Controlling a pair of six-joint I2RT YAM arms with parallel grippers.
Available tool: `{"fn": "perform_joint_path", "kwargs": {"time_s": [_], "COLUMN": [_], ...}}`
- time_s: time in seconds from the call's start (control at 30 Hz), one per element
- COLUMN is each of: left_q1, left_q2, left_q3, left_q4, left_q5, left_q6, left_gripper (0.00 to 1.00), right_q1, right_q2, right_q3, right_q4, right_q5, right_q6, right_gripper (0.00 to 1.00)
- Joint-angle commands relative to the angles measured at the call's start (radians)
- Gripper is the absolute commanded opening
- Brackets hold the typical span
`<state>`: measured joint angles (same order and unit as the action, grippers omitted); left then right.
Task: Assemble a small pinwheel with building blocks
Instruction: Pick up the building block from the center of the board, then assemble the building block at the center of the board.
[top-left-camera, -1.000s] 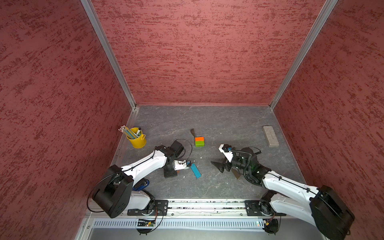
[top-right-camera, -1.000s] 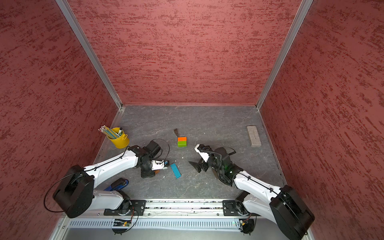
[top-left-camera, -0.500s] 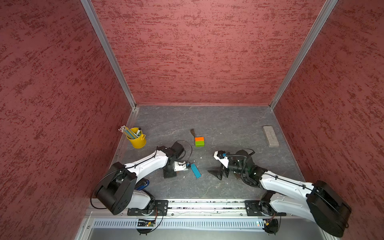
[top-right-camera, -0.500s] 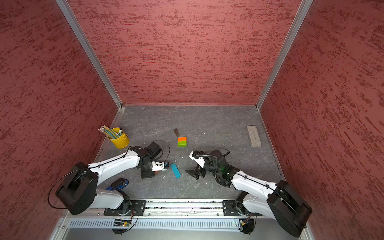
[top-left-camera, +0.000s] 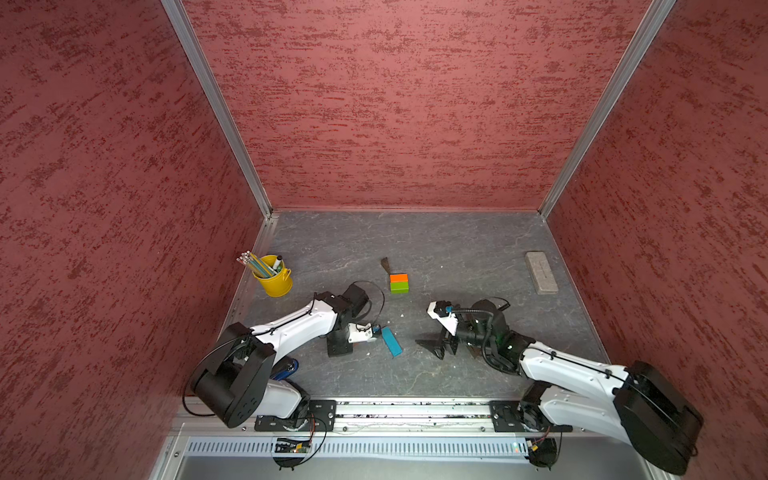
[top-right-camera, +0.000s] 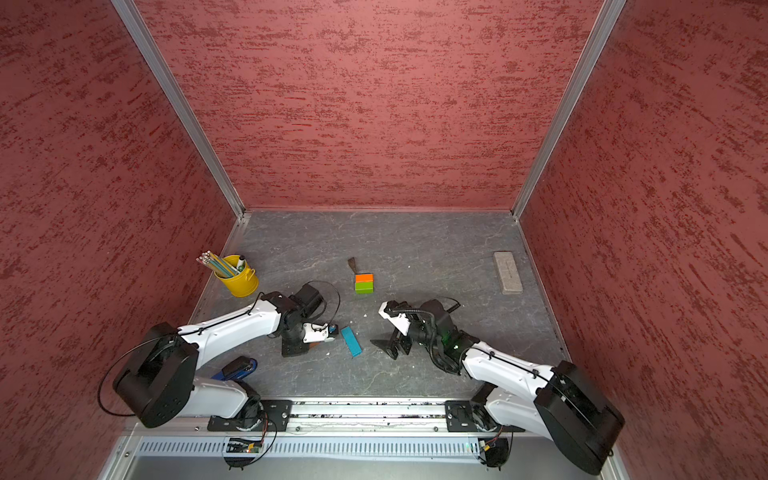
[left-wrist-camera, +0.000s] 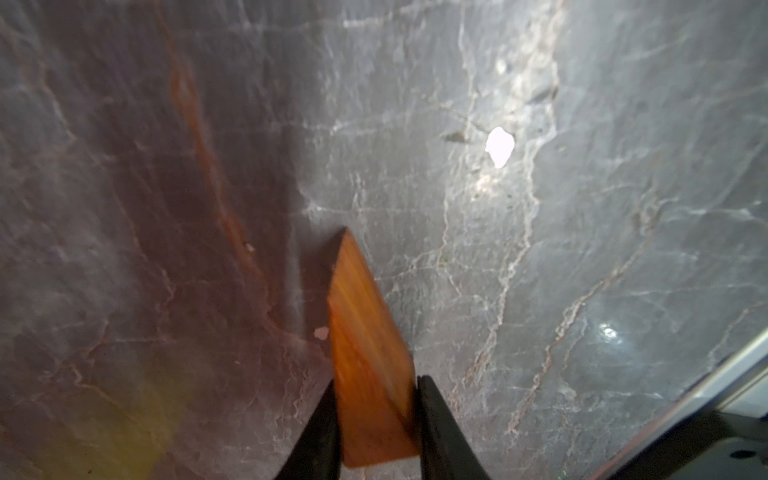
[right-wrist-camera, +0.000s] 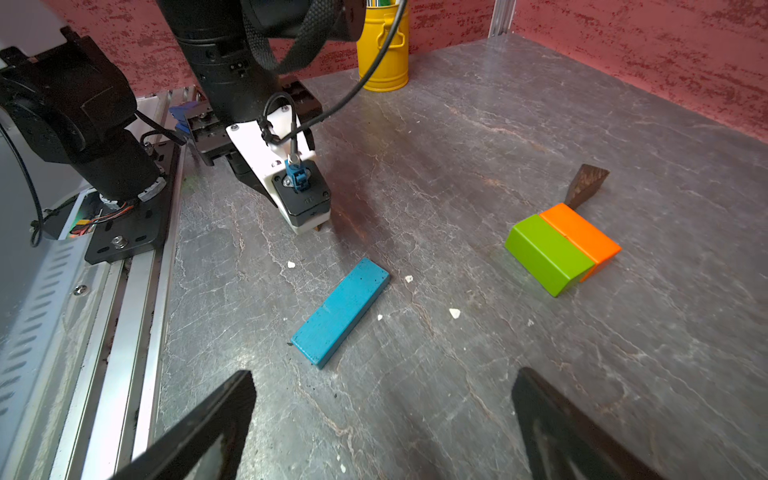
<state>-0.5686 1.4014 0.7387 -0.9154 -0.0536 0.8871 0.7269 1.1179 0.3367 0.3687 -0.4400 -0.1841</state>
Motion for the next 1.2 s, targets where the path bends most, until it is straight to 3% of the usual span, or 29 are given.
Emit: {"fn": "perform_joint_path", "kwargs": {"time_s": [0.0,0.2,0.5,0.7,1.17], "left_q1": [0.022,0.098,0.127,0.124,0.104], "left_q2": [0.008,0.032,0.208,0.369,0.509], "left_q3": [0.036,0.109,0.306,0.48,0.638], "left_q4": [0.011,0.046,0.122,0.067,-0.003], "left_q5": [0.033,0.076,0.078,0.068,0.084], "left_q6": [-0.017,-0.04,-0.039,-0.017,0.023], "left_gripper": [0.29,0.27,0.26,0.26,0.26], "right_q1": [0.005,0.003,-0.02,-0.046,-0.071], "right_q2": [-0.024,-0.065,-0.008,-0.017,-0.053], "right_q3": [-0.011,-0.036,-0.004,-0.01,-0.026], "right_q4": [0.006,0.06,0.081,0.087,0.087], "right_q5": [0.046,0.186,0.319,0.325,0.276], "right_q6": [-0.002,0.031,0.086,0.112,0.117], "right_gripper": [0.99,0.99,0.99,0.99,0.99]}}
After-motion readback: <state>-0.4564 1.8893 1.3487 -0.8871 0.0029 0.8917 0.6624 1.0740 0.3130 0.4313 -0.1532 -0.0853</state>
